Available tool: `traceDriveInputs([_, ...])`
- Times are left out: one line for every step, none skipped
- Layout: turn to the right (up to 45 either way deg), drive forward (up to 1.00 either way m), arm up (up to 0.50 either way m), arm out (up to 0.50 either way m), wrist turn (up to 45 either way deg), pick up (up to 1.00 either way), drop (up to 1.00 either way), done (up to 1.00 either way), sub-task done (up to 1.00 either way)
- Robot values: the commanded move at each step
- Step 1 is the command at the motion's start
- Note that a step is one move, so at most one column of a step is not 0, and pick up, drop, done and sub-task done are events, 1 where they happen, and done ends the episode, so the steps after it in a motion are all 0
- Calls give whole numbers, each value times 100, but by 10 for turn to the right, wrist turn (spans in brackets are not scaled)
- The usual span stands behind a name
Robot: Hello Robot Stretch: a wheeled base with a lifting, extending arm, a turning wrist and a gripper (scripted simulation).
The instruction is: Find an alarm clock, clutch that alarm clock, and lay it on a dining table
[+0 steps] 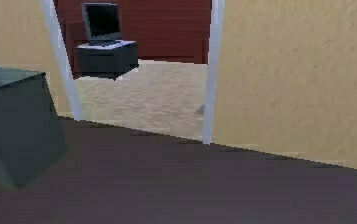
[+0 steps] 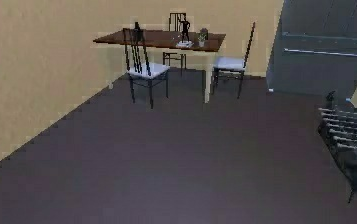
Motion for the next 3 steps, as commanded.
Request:
traceDriveInputs([0,100,0,0,0,0,0,0,0])
traceDriveInputs([-60,0,0,0,0,0,0,0,0])
traceDriveInputs([0,90,0,0,0,0,0,0,0])
